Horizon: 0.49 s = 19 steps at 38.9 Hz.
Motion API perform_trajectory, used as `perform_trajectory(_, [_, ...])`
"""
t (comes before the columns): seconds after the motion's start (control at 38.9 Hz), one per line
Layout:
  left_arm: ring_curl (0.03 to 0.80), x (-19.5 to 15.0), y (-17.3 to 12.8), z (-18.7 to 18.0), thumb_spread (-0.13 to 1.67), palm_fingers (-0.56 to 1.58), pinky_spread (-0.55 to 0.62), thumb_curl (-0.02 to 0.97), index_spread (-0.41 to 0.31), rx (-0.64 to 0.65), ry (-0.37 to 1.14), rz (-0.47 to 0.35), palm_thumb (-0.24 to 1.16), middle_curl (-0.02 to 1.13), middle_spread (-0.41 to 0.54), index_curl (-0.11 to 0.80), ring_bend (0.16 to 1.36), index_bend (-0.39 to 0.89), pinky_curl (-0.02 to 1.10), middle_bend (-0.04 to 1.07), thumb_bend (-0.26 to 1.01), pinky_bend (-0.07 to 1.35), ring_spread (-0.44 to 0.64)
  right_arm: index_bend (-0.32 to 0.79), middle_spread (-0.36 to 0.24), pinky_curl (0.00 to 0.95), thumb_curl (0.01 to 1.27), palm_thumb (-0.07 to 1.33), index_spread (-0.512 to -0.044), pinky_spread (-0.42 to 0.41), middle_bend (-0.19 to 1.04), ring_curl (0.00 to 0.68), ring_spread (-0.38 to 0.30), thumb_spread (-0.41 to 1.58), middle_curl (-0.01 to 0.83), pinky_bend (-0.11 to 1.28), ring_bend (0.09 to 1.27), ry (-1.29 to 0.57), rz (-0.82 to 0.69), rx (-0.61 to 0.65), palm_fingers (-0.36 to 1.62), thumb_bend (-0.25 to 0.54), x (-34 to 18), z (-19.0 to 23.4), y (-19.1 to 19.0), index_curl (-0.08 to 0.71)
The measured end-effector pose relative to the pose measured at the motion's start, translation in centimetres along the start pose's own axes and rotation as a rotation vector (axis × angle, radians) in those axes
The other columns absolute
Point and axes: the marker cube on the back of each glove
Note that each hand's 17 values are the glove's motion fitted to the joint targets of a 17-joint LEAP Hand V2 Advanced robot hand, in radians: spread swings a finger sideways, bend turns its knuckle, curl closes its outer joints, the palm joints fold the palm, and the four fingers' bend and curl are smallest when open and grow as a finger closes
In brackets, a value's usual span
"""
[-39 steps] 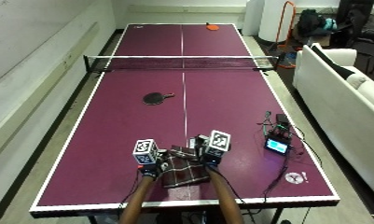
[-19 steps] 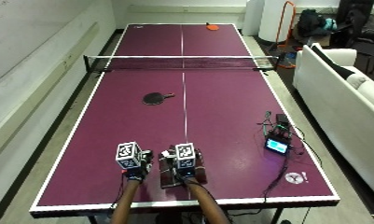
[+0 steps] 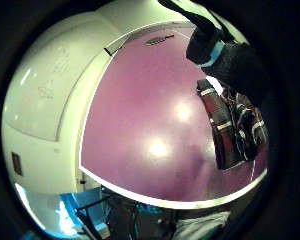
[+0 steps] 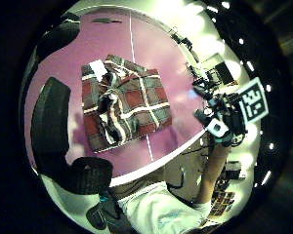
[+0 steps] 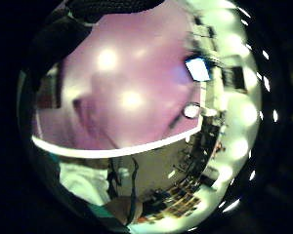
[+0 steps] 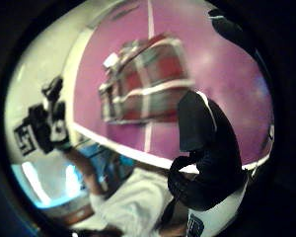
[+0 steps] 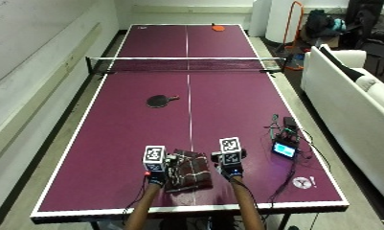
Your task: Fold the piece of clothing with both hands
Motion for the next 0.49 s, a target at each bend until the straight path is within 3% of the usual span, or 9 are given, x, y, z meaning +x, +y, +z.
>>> perform_trajectory(0.08, [0.336, 2.1, 1.6, 0.6, 1.57, 0.56, 0.32, 0.218, -0.123, -0.135, 0.032, 0.012, 0.37, 0.34, -0.078, 0.348, 0.56, 0.14, 0.38, 0.16, 0.17, 0.29, 0.05, 0.18, -0.120, 0.382, 0.34, 0.75, -0.332, 0.127, 0.23, 0.341, -0.066, 1.25, 0.421, 0.47, 0.39, 0.036, 0.072, 0.109, 0.47, -0.016, 2.4, -0.9, 0.0, 0.218])
perform_trajectory(0.26, [0.336, 3.6, 1.6, 0.8, 1.56, 0.56, 0.30, 0.221, -0.123, -0.161, 0.036, 0.023, 0.36, 0.33, -0.075, 0.347, 0.55, 0.14, 0.38, 0.16, 0.16, 0.29, 0.05, 0.18, -0.105, 0.357, 0.33, 0.73, -0.344, 0.200, 0.20, 0.310, 0.002, 1.30, 0.407, 0.42, 0.30, -0.013, 0.119, 0.231, 0.40, -0.015, 3.5, -2.6, 1.8, 0.260])
perform_trajectory(0.49, [0.337, 3.7, 2.4, 0.7, 1.54, 0.55, 0.30, 0.223, -0.123, -0.198, 0.058, 0.031, 0.34, 0.33, -0.075, 0.345, 0.55, 0.15, 0.38, 0.16, 0.15, 0.30, 0.05, 0.17, -0.085, 0.336, 0.32, 0.70, -0.351, 0.245, 0.19, 0.291, 0.056, 1.33, 0.391, 0.36, 0.24, 0.047, 0.126, 0.238, 0.33, -0.013, 1.9, -2.5, 3.0, 0.292])
